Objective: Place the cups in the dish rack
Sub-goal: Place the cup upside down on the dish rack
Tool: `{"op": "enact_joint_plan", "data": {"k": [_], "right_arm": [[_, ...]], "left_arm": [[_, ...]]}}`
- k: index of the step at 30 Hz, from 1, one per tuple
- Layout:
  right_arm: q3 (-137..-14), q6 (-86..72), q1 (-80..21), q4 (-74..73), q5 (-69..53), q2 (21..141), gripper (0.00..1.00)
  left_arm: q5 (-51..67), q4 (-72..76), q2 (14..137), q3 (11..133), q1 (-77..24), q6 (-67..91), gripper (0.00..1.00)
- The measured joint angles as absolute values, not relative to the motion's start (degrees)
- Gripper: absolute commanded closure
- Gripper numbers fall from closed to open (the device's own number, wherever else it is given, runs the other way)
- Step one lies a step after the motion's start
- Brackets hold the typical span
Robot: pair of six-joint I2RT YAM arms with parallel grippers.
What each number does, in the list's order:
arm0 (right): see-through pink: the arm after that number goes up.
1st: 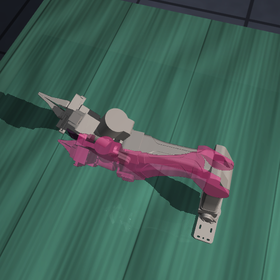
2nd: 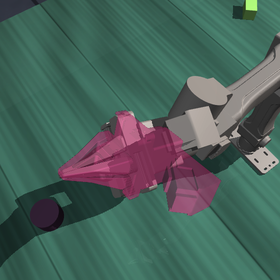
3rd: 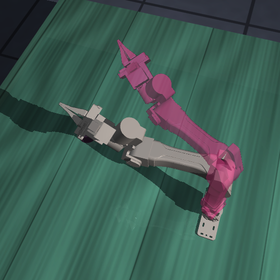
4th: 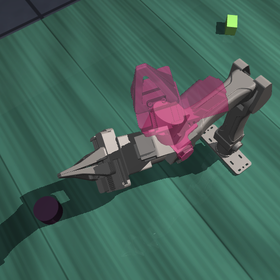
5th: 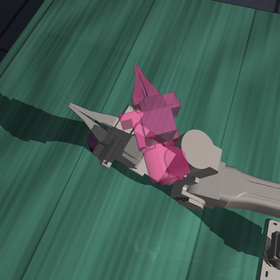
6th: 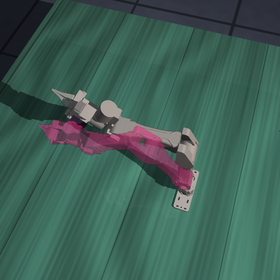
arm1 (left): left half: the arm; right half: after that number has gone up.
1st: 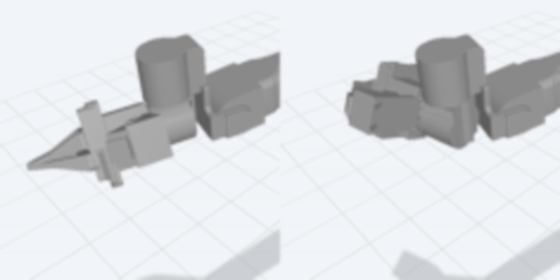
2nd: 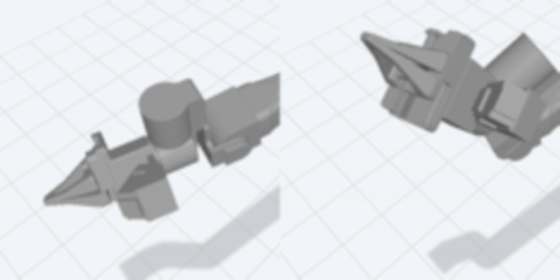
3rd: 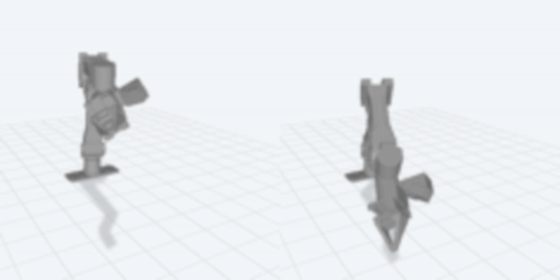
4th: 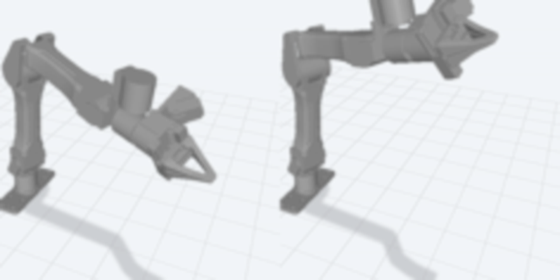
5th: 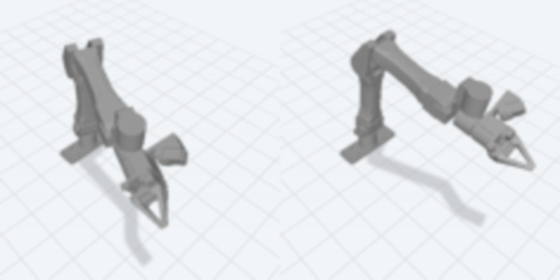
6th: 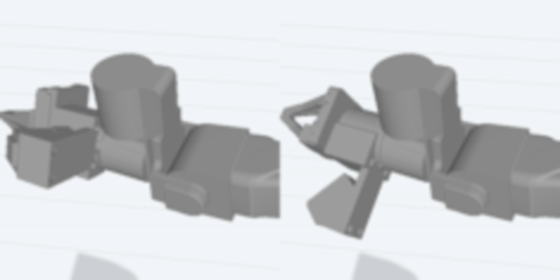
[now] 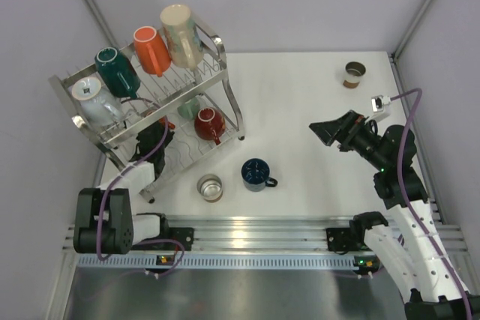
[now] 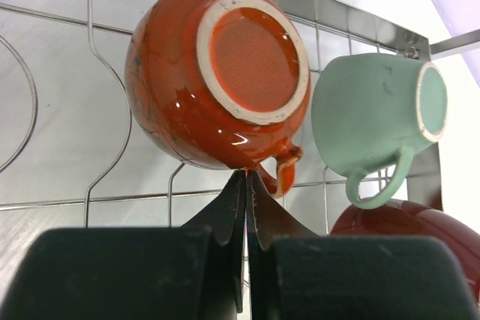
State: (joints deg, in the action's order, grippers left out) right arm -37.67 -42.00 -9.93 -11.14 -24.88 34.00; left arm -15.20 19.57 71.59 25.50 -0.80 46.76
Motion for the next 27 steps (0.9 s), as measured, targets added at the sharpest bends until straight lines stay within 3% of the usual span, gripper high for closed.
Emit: {"op": "enact_joint_plan", "data": {"k": [9, 27], "right_arm": [[-37.67, -42.00, -9.93, -11.18, -24.86, 33.76, 0.01], [-37.67, -41.98, -9.93, -13.04, -24.67, 31.53, 0.01]], "left_arm": [[-11.66, 15.92, 66.17, 25.41, -0.78, 46.33, 1.00], [7.70, 19.64, 63.16, 22.15, -0.73, 51.13, 1.00]]}}
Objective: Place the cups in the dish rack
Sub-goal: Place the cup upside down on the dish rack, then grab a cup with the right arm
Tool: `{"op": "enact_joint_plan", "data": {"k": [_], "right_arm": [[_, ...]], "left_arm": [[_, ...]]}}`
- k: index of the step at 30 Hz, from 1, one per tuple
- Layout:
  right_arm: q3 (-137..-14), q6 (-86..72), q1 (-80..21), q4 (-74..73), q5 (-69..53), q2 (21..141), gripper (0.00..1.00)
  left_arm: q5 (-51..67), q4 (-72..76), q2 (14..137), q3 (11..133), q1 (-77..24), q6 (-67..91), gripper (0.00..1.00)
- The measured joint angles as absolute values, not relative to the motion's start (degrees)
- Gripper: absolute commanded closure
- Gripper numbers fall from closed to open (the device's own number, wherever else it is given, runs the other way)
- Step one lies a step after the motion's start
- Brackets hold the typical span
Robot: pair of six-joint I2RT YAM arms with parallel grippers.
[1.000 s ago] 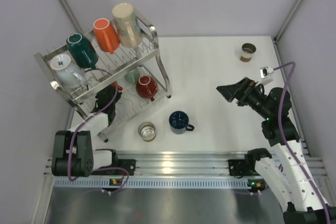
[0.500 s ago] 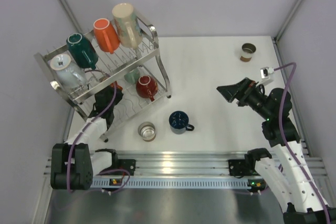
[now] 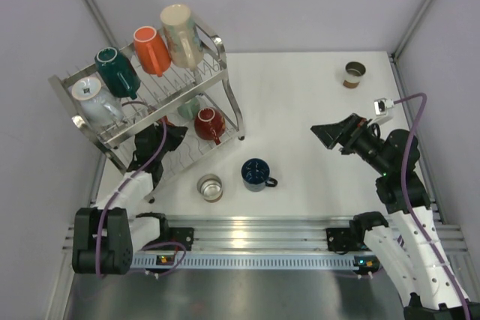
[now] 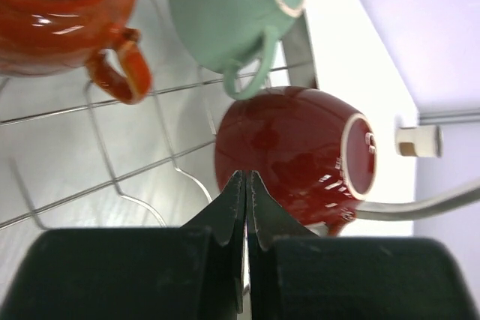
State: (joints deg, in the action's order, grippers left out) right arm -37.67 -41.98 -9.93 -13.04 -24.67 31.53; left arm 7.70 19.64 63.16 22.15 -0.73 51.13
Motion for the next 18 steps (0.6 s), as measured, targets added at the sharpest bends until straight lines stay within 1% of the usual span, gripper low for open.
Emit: {"op": "enact_joint_plan", "data": {"k": [10, 18], "right_arm": [[-37.67, -41.58, -9.93, -13.37, -24.64, 31.51, 0.00], [-37.67, -41.54, -9.93, -13.34, -24.67, 31.53, 0.01]], "left_arm": [[15.77, 31.03, 61.98, 18.20, -0.73, 58.22, 1.00], [21.56, 44.95, 63.05, 16.32, -0.73, 68.03, 1.00]]}}
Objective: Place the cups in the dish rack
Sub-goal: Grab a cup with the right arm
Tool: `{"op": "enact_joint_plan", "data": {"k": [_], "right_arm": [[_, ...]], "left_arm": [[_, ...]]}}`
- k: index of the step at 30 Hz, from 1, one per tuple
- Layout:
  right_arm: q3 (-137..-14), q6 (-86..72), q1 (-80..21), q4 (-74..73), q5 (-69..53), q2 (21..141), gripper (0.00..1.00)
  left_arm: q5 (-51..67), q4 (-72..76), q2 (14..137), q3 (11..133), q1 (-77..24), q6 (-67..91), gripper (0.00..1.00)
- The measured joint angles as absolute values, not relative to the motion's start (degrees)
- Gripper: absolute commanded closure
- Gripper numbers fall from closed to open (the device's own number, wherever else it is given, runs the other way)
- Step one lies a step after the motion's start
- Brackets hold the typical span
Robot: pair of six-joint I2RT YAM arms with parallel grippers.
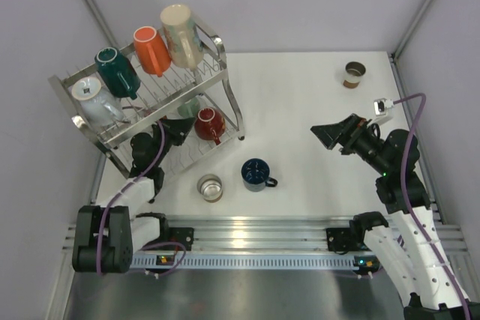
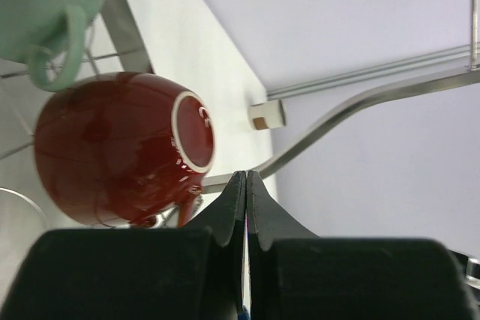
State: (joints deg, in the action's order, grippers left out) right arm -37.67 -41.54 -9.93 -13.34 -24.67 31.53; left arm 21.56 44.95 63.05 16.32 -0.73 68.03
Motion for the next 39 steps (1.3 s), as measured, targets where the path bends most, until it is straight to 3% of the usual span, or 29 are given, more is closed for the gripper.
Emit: {"op": "enact_joint_plan", "data": {"k": [12, 31, 39], "right_arm": [[-38.28, -41.54, -9.93, -13.63, -24.43, 32.05, 0.01], [-42.68, -33.67, -9.93, -21.80, -19.46, 36.16, 0.01], [-49.52, -26.65, -9.93, -31.05, -4.32, 41.08, 0.02]], "left_arm": [[27.22, 54.57, 70.13, 14.48, -4.36, 76.69, 1.00], [19.22, 50.96, 71.99, 20.78, -41.52, 75.20, 1.00], [11.60, 33.52, 75.05, 32.67, -55.59, 62.54, 0.80]]}}
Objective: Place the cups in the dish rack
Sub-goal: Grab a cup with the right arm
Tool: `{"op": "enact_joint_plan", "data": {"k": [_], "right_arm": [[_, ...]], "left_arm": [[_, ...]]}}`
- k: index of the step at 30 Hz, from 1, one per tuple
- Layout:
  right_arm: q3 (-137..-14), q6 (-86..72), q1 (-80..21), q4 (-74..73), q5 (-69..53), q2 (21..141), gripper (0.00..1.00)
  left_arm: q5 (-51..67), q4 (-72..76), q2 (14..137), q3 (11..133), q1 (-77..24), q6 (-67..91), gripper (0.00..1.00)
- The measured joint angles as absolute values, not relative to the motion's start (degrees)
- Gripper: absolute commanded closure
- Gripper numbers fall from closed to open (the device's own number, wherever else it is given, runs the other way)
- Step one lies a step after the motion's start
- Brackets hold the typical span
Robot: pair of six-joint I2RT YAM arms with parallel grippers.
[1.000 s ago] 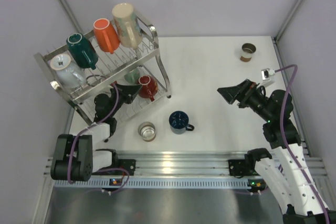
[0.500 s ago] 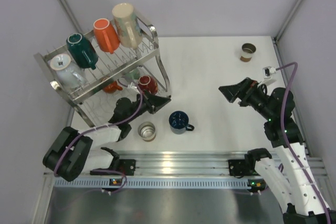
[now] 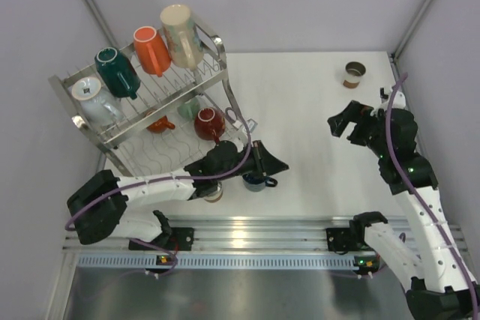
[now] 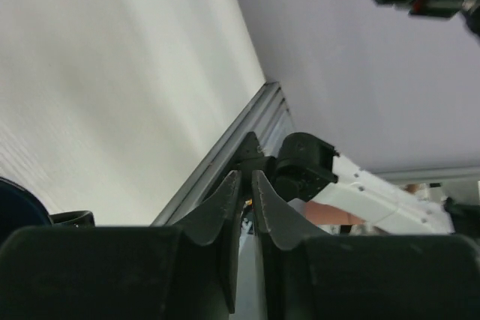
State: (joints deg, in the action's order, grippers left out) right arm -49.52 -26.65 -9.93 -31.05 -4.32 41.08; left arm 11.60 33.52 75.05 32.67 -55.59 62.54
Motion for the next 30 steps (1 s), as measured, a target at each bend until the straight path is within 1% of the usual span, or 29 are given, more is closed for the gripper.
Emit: {"op": "enact_joint_plan", "data": {"k": [1, 2, 6, 8, 9, 10, 11, 12, 13, 17, 22, 27, 30], "right_arm": [[-50.52, -25.80, -9.93, -31.62, -2.31, 42.04, 0.02], [-51.75, -24.88, -9.93, -32.10, -0.30, 43.35, 0.02], [-54.54, -22.57, -9.89, -32.38, 2.31, 48.60, 0.05], [-54.52, -21.96, -9.89, -32.56, 1.65, 51.09, 0.06], [-54.46, -21.41, -9.89, -32.56, 0.60, 52.34, 0.07], [-54.39, -20.91, -9.89, -32.51, -0.75, 53.49, 0.07], [-54.17, -20.49, -10.02, -32.42, -1.74, 54.33, 0.07], [-53.60, -20.03, -10.81, -32.21, -2.42, 55.16, 0.06], [-53.06, -19.66, -11.33, -32.18, -2.81, 55.68, 0.06], [-49.45, -18.85, -17.52, -32.08, -4.05, 57.28, 0.06], [-47.29, -18.46, -28.16, -31.42, -4.67, 58.70, 0.05], [-48.49, -18.59, -41.06, -28.47, -3.79, 63.07, 0.05], [-49.36, -18.90, -46.46, -26.76, -2.55, 66.70, 0.05]], "left_arm": [[9.78, 29.89, 75.07, 35.09, -57.67, 60.14, 0.74], [8.16, 27.03, 75.09, 37.39, -59.42, 57.69, 0.71], [0.49, 15.33, 75.07, 46.15, -65.73, 49.10, 0.61], [-3.64, 9.87, 74.65, 49.32, -67.99, 45.52, 0.43], [-6.57, 6.72, 74.15, 50.65, -69.06, 44.03, 0.41], [-8.88, 4.03, 73.43, 51.31, -69.89, 43.03, 0.36], [-11.07, 1.76, 72.47, 51.53, -70.48, 42.09, 0.25], [-13.19, -0.56, 71.31, 51.53, -70.91, 41.34, 0.08], [-14.94, -3.09, 70.06, 51.51, -71.16, 40.42, 0.02], [-22.09, -10.41, 62.70, 50.74, -71.31, 38.87, 0.01], [-26.94, -15.62, 54.96, 50.92, -71.31, 36.93, 0.01], [-29.65, -20.64, 53.47, 53.63, -71.33, 35.07, 0.01], [-29.91, -22.04, 52.36, 54.50, -71.35, 34.26, 0.02]]}}
